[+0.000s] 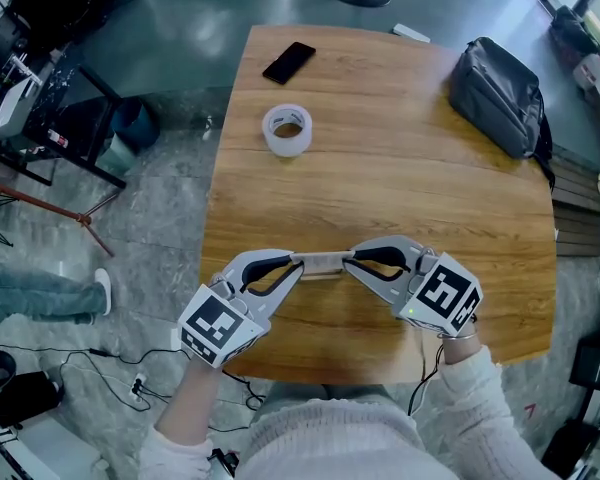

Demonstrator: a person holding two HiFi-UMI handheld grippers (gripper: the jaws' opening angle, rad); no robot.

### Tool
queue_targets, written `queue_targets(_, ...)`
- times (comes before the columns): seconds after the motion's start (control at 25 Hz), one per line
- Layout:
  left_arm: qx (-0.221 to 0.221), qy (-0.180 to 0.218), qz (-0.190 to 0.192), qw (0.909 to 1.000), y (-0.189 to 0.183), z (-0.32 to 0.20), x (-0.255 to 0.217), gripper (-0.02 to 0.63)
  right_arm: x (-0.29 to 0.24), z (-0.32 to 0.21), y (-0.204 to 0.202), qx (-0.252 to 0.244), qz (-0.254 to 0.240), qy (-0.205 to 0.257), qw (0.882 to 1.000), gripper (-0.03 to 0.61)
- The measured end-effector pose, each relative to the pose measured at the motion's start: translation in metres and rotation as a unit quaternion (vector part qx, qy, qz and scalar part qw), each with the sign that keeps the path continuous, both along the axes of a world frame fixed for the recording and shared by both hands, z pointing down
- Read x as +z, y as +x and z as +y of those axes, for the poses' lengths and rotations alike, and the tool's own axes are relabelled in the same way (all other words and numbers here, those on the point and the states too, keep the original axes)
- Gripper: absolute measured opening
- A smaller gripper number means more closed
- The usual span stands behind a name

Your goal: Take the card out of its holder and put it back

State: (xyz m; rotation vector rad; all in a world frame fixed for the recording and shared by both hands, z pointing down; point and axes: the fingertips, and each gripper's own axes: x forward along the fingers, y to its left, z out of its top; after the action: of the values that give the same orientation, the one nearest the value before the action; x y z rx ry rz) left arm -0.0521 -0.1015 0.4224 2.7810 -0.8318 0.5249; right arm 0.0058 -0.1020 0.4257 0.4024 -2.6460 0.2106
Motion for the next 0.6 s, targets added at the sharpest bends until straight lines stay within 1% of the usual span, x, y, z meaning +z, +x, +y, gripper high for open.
queue_targets(0.44, -0.008, -0.001, 0.004, 1.0, 0.0006, -0.0018, 0.0009, 0.044, 0.0019, -0.004, 0.0005, -0.005, -0.005, -0.004, 1.0, 0.029)
queue_targets(0.6, -0.006, -0.008, 0.002, 0.9999, 0.0002, -0.0011, 0.0071, 0.044, 0.0065, -0.0037, 0.0004, -0.009, -0.003, -0.009, 1.0, 0.029)
